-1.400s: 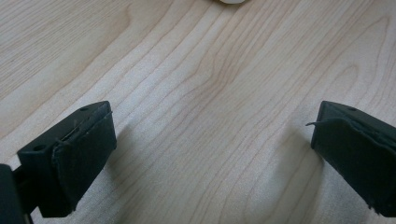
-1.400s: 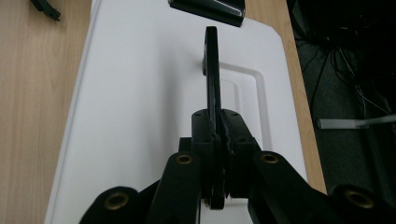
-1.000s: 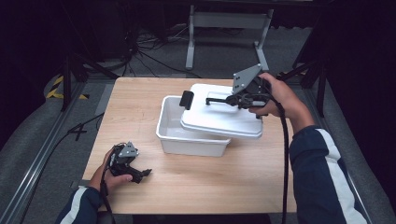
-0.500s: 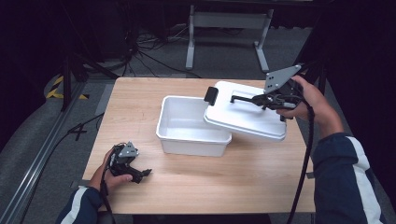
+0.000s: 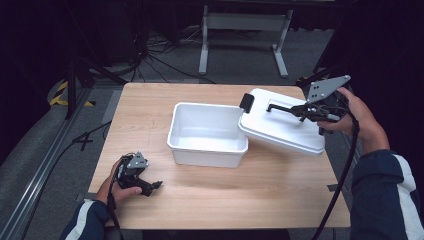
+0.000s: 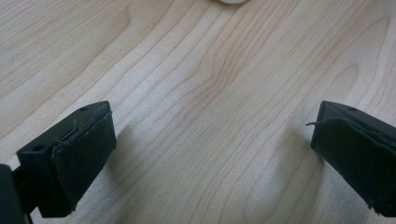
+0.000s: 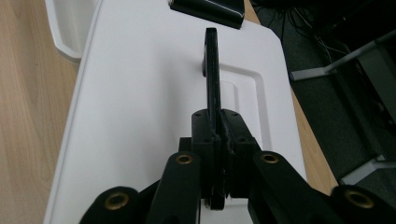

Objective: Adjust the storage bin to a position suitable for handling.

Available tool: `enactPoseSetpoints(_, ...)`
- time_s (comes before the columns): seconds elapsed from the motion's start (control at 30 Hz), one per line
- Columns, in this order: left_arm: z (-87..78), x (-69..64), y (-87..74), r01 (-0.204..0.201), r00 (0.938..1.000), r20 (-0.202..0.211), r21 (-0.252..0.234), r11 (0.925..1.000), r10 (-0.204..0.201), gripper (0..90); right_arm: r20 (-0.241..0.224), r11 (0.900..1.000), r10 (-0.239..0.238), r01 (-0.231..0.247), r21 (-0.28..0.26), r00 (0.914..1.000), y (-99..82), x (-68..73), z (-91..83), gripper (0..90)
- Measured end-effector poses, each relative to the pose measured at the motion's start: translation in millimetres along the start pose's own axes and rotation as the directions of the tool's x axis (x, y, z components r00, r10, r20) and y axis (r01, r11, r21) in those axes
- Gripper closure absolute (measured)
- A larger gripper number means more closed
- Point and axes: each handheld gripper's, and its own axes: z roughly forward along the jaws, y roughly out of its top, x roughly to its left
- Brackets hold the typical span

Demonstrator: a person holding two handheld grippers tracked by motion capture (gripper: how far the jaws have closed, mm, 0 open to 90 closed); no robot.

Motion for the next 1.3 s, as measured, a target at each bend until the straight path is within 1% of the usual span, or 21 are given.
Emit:
enactPoseSetpoints(0.07, 0.0, 0.1, 0.0, -0.001, 1.0000, 0.001, 0.001, 1.0000, 0.001, 0.4, -0.005, 1.0000, 0.005, -0.005, 0.001, 1.0000, -3.1, -0.5, -0.9, 85.3)
enactPoseSetpoints(0.1, -0.2, 0.1, 0.1, 0.000, 1.0000, 0.001, 0.003, 1.0000, 0.000, 0.4, 0.001, 1.0000, 0.006, -0.006, -0.001, 1.0000, -6.2, -1.0, -1.8, 85.4)
enactPoseSetpoints(0.17, -0.2, 0.1, 0.1, -0.001, 1.0000, 0.001, 0.003, 1.0000, 0.001, 0.4, 0.008, 0.9996, 0.026, -0.026, -0.013, 0.9996, -16.2, -1.8, -5.3, 85.3)
enactPoseSetpoints(0.23, -0.1, 0.0, 0.1, 0.000, 1.0000, 0.001, 0.002, 1.0000, 0.000, 0.4, 0.004, 0.9993, 0.033, -0.033, -0.016, 0.9995, -21.2, -2.7, -6.9, 85.3)
enactPoseSetpoints(0.33, -0.2, 0.1, 0.1, 0.000, 1.0000, 0.001, 0.003, 1.0000, 0.000, 0.4, 0.017, 0.9990, 0.042, -0.042, -0.015, 0.9989, -26.9, -2.5, -8.0, 85.3)
enactPoseSetpoints(0.37, -0.2, 0.1, 0.1, 0.000, 1.0000, 0.001, 0.003, 1.0000, 0.000, 0.4, 0.014, 0.9988, 0.046, -0.046, -0.017, 0.9989, -30.0, -2.8, -8.0, 85.4)
enactPoseSetpoints(0.47, -0.2, 0.1, 0.1, 0.000, 1.0000, 0.001, 0.003, 1.0000, 0.000, 0.4, 0.014, 0.9987, 0.051, -0.051, -0.007, 0.9986, -36.7, -2.2, -7.4, 85.3)
enactPoseSetpoints(0.53, -0.2, 0.1, 0.1, 0.000, 1.0000, 0.001, 0.003, 1.0000, 0.000, 0.4, 0.024, 0.9983, 0.058, -0.058, -0.004, 0.9980, -41.1, -2.2, -7.0, 85.3)
enactPoseSetpoints(0.57, -0.2, 0.1, 0.1, -0.001, 1.0000, 0.001, 0.003, 1.0000, 0.001, 0.4, 0.018, 0.9979, 0.064, -0.064, -0.001, 0.9978, -43.0, -2.5, -7.0, 85.3)
enactPoseSetpoints(0.6, -0.1, 0.1, 0.1, -0.001, 1.0000, 0.001, 0.002, 1.0000, 0.001, 0.4, 0.026, 0.9977, 0.068, -0.068, 0.005, 0.9974, -44.8, -2.3, -6.7, 85.3)
enactPoseSetpoints(0.67, -0.2, 0.1, 0.1, -0.001, 1.0000, 0.001, 0.003, 1.0000, 0.001, 0.4, 0.022, 0.9975, 0.070, -0.070, 0.012, 0.9973, -47.6, -2.3, -5.3, 85.3)
enactPoseSetpoints(0.7, -0.2, 0.1, 0.1, -0.001, 1.0000, 0.001, 0.003, 1.0000, 0.001, 0.4, 0.031, 0.9974, 0.070, -0.070, 0.018, 0.9971, -48.9, -2.1, -4.8, 85.3)
enactPoseSetpoints(0.9, -0.2, 0.1, 0.1, -0.001, 1.0000, 0.001, 0.002, 1.0000, 0.001, 0.4, 0.017, 0.9954, 0.090, -0.090, 0.033, 0.9958, -57.7, -1.9, 3.4, 85.3)
enactPoseSetpoints(0.97, -0.2, 0.1, 0.1, -0.001, 1.0000, 0.001, 0.003, 1.0000, 0.001, 0.4, 0.023, 0.9945, 0.093, -0.094, 0.045, 0.9954, -60.1, -1.5, 6.9, 85.3)
enactPoseSetpoints(1.07, -0.1, 0.1, 0.1, -0.001, 1.0000, 0.001, 0.002, 1.0000, 0.001, 0.4, 0.020, 0.9924, 0.101, -0.102, 0.068, 0.9947, -64.4, -0.8, 14.5, 85.3)
enactPoseSetpoints(1.3, -0.2, 0.2, 0.1, -0.001, 1.0000, 0.002, 0.002, 1.0000, 0.001, 0.4, 0.001, 0.9885, 0.122, -0.122, 0.090, 0.9925, -74.4, 0.5, 35.3, 85.3)
